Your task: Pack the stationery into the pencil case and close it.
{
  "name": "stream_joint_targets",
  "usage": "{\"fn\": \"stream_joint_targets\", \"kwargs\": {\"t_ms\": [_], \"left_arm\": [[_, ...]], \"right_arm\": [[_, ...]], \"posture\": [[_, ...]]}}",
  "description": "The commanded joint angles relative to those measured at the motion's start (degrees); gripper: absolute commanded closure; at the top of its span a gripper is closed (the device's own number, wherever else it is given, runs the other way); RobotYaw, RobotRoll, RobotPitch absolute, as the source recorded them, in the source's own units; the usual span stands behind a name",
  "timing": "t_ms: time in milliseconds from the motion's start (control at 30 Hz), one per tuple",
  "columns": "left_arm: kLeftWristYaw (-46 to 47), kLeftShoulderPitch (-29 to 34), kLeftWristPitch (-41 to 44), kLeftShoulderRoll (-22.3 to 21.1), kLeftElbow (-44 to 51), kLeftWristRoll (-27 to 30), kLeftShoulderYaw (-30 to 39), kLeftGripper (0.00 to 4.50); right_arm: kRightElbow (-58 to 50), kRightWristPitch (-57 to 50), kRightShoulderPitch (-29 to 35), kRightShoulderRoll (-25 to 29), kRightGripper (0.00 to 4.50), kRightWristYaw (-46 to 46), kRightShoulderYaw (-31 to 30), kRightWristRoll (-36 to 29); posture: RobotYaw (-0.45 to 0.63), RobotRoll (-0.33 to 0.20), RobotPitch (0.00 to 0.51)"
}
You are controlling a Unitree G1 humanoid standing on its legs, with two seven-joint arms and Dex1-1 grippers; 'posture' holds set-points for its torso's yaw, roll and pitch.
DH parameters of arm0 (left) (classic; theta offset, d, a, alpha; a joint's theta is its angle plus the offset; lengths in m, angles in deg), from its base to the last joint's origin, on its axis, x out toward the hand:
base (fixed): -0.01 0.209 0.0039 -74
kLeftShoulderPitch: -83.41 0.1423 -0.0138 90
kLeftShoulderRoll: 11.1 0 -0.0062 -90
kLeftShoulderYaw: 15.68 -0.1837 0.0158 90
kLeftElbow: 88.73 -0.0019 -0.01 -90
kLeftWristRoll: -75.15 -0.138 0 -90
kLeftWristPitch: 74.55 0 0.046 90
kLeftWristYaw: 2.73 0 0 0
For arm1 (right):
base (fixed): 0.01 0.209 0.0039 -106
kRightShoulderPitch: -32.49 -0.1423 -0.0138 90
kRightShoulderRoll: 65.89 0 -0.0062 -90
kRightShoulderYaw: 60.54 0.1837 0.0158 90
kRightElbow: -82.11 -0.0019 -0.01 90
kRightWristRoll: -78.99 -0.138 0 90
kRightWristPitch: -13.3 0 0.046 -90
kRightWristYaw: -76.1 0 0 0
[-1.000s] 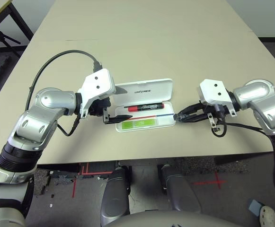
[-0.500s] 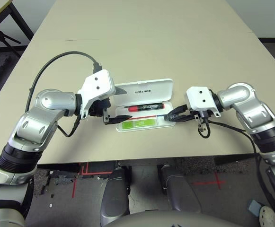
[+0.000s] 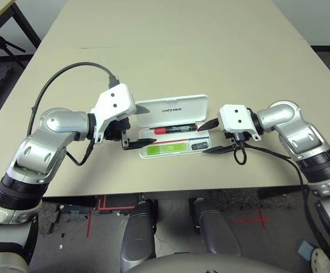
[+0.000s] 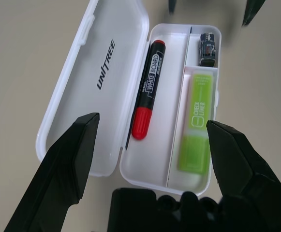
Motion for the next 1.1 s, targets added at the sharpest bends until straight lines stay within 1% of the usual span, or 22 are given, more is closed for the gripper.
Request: {"fn": "stream_joint_targets", "kwargs": {"t_ms": [33,133,167,300,500,533,600,667,733,800,867,900,933,1100], "left_arm": [[-0.5,1.6,0.1,-1.6,-0.6,0.3,1.5,0.0],[-0.5,2.0,-0.3,-2.3,-1.8,0.1,2.3,0.0],[-0.5,1.9,-0.5,-2.5,-2.2,0.0,2.5,0.0],[-0.5,1.0,-1.1,-3.3,-4.7,-0.5,3.2,0.0],[-1.5,2.1,-1.3,-5.6,-6.7,-0.9,3.8,0.0],[-1.9,2.5,-1.5,-6.2,-7.2,-1.2,3.7,0.18],[-2.8,3.0,-2.4,-7.9,-8.9,-2.7,2.8,0.68],[-3.0,3.1,-3.6,-9.1,-11.0,-4.7,1.7,1.41],[-2.5,2.5,-5.3,-9.2,-13.4,-6.9,0.7,2.21],[-2.2,1.6,-6.7,-8.2,-15.5,-8.0,0.3,2.99],[-0.7,0.5,-9.9,-6.1,-19.0,-9.8,-0.5,3.83],[0.1,0.0,-11.2,-5.2,-20.5,-10.7,-0.8,4.21],[1.3,-0.8,-12.8,-3.9,-22.7,-11.8,-1.1,4.48],[6.1,-3.6,-17.4,2.8,-30.7,-14.6,-1.4,4.48]], "right_arm": [[-0.3,-8.8,-0.2,5.0,0.05,2.7,4.5,-4.9],[3.0,-13.1,0.2,8.0,0.05,5.9,9.0,-10.2],[4.3,-13.7,0.2,8.6,0.05,6.5,9.8,-11.0],[8.7,-13.1,1.8,12.6,0.05,9.4,11.5,-11.1],[9.5,-13.6,3.1,14.5,0.05,8.8,13.3,-11.8],[9.4,-13.5,3.4,14.6,0.02,8.6,13.4,-11.8],[9.1,-13.5,3.8,14.4,0.0,8.4,13.6,-11.8],[8.5,-13.9,4.2,14.1,0.0,8.0,13.7,-11.9],[8.2,-14.2,4.4,13.8,0.0,7.4,13.7,-12.1],[8.1,-14.0,4.5,13.6,0.0,6.8,13.6,-11.9],[8.0,-13.8,4.8,13.7,0.0,6.6,13.4,-11.7],[7.9,-13.8,4.9,13.7,0.0,6.5,13.4,-11.7],[7.7,-13.8,5.0,13.7,0.0,6.4,13.4,-11.7],[6.9,-13.9,5.7,13.6,0.0,5.6,13.5,-11.7]], "posture": [[-0.07,0.0,0.191],[-0.08,0.0,0.192],[-0.08,0.0,0.192],[-0.07,0.0,0.196],[-0.08,0.0,0.199],[-0.08,0.0,0.2],[-0.08,0.0,0.2],[-0.09,0.0,0.202],[-0.09,0.0,0.202],[-0.09,0.0,0.205],[-0.09,0.0,0.206],[-0.09,0.0,0.206],[-0.1,0.0,0.207],[-0.1,0.0,0.207]]}}
